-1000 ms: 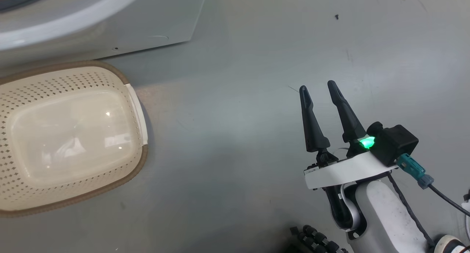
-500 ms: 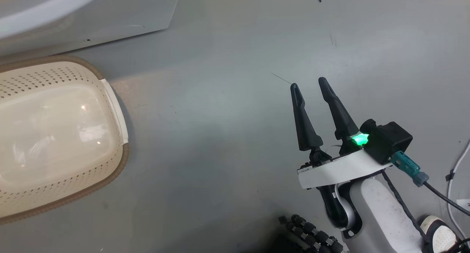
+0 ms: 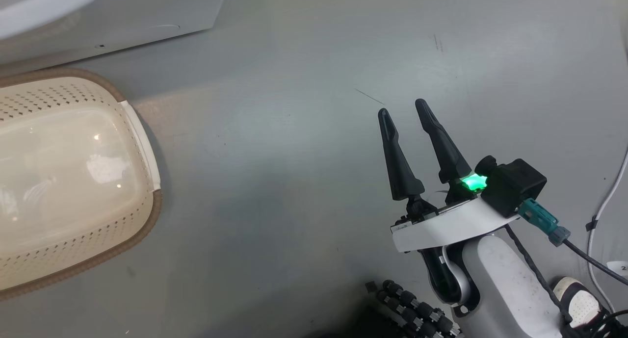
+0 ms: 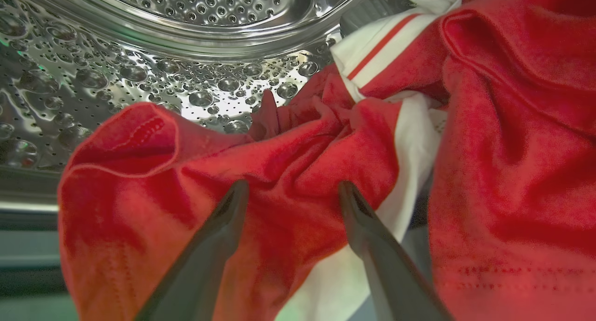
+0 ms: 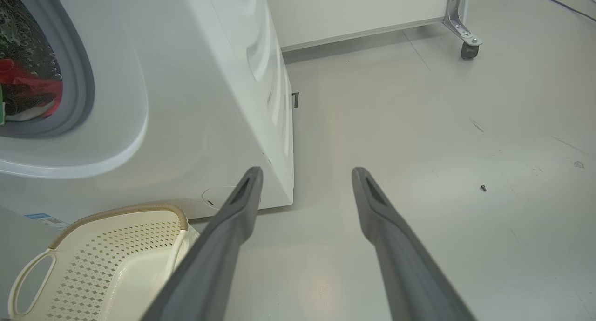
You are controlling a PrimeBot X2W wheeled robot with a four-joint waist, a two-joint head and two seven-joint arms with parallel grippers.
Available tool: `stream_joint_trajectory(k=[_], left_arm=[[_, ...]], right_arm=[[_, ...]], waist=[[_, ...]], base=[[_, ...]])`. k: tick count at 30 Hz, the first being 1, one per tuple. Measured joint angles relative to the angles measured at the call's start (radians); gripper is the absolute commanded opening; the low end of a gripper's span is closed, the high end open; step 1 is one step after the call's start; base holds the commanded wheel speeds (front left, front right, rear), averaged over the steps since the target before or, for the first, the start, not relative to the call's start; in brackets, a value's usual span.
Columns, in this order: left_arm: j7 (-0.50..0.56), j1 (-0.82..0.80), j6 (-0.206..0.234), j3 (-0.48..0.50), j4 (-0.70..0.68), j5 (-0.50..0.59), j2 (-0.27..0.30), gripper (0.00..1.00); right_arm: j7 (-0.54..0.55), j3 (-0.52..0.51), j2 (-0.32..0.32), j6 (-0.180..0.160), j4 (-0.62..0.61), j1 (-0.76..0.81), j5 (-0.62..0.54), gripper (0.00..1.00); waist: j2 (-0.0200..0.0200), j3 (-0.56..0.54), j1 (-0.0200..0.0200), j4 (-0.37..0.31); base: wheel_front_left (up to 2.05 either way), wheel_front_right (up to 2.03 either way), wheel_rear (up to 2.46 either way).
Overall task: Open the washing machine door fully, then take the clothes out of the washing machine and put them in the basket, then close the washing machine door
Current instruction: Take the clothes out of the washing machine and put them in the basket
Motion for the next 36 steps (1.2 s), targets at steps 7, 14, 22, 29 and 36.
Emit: stream_joint_trajectory(k=[7,14,22,29,36], left_arm=[[0.020,-0.053,0.007,0.000,0.048,0.003,0.000,1.00],[0.029,-0.089,0.014,0.002,0.083,0.005,-0.011,0.62],[0.026,-0.118,0.016,0.002,0.124,-0.001,-0.044,0.00],[-0.017,-0.119,0.034,0.000,0.176,-0.004,-0.067,0.00],[-0.077,-0.115,0.038,0.000,0.214,-0.027,-0.098,0.00]], right_arm=[[0.000,0.008,0.000,-0.006,0.000,-0.007,0.003,1.00],[0.000,0.009,0.000,-0.007,0.000,-0.014,0.003,1.00],[0.000,0.013,0.000,-0.007,0.002,-0.024,0.003,1.00],[0.000,0.012,0.000,-0.007,0.016,-0.026,0.001,1.00],[0.000,0.002,0.000,-0.007,0.028,-0.026,-0.012,1.00]], waist=[[0.0000,0.010,-0.0001,-0.006],[0.0000,0.017,-0.0001,-0.006],[0.0000,0.016,-0.0001,0.003],[0.0000,-0.002,-0.0001,0.011],[0.0000,-0.035,-0.0001,0.026]], base=[[0.00,0.00,0.00],[0.00,0.00,0.00],[0.00,0.00,0.00],[0.00,0.00,0.00],[0.00,0.00,0.00]])
